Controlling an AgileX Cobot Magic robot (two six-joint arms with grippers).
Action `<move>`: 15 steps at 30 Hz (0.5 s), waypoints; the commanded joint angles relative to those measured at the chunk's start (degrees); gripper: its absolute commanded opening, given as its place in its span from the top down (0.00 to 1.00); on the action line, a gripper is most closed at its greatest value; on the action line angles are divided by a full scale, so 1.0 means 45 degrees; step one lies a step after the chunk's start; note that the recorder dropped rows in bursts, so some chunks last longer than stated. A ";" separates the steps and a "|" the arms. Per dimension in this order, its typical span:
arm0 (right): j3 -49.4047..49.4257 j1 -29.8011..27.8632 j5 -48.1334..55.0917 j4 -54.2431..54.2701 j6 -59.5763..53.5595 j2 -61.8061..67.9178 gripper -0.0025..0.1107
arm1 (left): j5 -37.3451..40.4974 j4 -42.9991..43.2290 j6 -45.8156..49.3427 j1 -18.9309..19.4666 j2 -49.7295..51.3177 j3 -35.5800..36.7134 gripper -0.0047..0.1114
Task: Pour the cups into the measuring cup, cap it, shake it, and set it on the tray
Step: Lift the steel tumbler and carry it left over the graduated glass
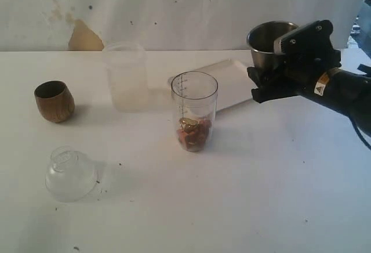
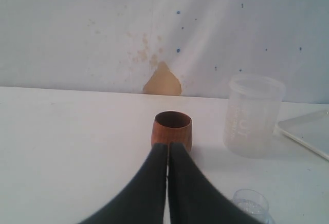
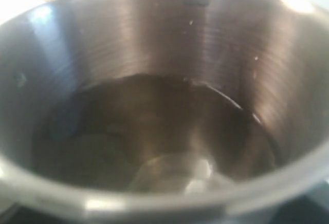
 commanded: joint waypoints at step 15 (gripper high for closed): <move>-0.1578 0.1705 0.1228 0.0119 -0.3013 -0.0239 0.98 | -0.0039 -0.0093 0.0000 -0.0054 -0.0044 0.0057 0.95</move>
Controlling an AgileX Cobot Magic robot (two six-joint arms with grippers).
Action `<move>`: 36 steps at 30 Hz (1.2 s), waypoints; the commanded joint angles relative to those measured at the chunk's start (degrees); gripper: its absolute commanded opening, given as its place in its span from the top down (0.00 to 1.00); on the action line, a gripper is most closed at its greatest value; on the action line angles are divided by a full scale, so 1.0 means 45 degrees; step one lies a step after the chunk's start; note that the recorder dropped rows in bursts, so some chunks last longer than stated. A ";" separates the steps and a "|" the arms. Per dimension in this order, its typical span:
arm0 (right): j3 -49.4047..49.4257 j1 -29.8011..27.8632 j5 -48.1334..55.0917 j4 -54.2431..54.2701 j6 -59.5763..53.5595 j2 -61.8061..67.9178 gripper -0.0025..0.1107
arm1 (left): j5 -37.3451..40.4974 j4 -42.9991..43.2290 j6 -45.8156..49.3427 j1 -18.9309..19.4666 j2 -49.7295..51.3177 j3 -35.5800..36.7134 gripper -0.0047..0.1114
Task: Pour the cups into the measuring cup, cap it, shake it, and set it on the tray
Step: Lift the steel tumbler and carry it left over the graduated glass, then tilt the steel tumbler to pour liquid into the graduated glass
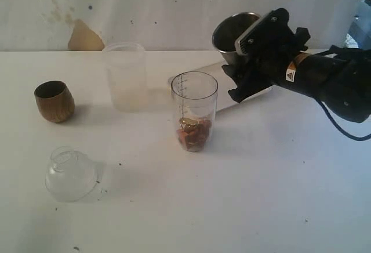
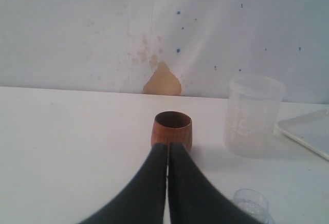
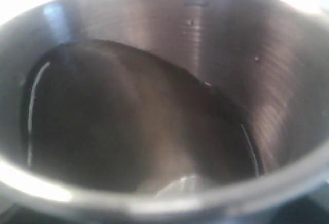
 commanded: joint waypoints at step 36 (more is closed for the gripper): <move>-0.0894 0.0785 -0.0387 0.1952 -0.6235 0.0218 0.98 | -0.0039 -0.0093 0.0000 -0.0054 -0.0044 0.0057 0.95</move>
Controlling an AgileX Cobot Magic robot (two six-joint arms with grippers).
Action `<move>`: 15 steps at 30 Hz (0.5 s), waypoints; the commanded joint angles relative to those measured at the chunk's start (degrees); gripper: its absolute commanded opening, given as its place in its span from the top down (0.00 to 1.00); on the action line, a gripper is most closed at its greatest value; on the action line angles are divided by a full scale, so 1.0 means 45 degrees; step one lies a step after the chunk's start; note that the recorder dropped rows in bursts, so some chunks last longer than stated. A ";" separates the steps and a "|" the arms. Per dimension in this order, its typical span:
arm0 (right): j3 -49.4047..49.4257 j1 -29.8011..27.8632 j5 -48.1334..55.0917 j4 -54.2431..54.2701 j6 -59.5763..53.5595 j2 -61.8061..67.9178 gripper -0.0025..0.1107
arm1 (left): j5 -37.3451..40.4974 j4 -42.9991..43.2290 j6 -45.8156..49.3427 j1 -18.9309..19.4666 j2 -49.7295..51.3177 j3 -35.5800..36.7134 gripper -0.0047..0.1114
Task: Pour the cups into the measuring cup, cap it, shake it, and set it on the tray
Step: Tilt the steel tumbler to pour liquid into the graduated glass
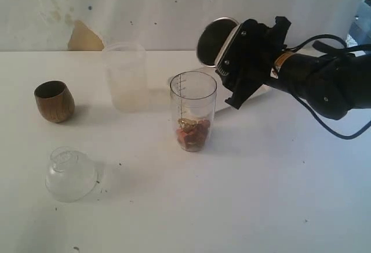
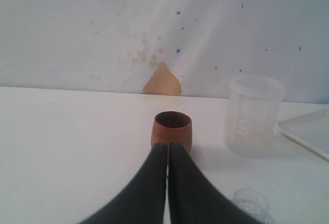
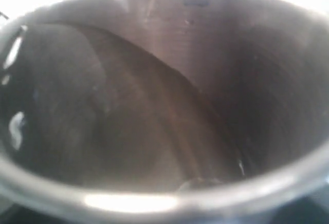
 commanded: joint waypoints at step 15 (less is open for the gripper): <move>-0.0433 0.0005 -0.0606 0.0127 -0.1971 -0.0167 0.98 | -0.0039 -0.0093 0.0000 -0.0054 -0.0044 0.0057 0.95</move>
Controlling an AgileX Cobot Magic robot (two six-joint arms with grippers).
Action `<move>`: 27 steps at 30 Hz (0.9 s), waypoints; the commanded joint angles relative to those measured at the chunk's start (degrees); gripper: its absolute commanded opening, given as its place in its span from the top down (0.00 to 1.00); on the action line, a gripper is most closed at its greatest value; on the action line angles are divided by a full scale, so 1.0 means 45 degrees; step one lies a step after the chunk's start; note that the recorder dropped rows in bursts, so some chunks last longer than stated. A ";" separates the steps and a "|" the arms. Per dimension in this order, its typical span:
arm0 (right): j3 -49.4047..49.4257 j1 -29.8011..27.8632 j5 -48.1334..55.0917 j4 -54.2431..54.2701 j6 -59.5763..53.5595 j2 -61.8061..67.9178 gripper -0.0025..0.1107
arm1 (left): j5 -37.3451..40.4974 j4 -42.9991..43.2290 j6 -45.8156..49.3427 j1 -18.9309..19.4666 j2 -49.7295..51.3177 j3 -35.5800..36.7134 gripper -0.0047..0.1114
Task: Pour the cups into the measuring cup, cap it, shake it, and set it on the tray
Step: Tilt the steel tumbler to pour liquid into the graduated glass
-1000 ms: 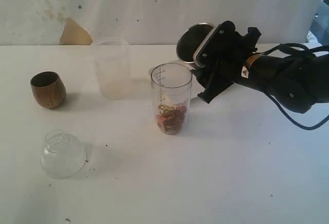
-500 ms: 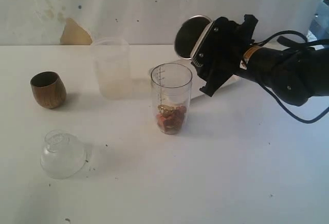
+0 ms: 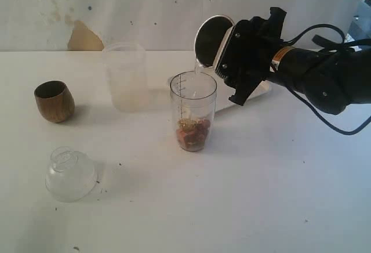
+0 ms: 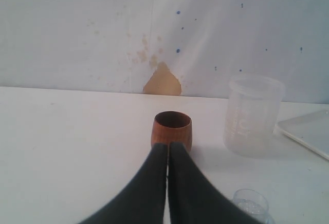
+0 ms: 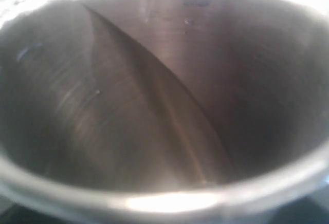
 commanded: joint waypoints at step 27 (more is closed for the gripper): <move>-0.0280 0.0005 -0.1799 0.0103 -0.1618 0.0396 0.98 | -0.0039 -0.0093 0.0000 -0.0054 -0.0044 0.0057 0.95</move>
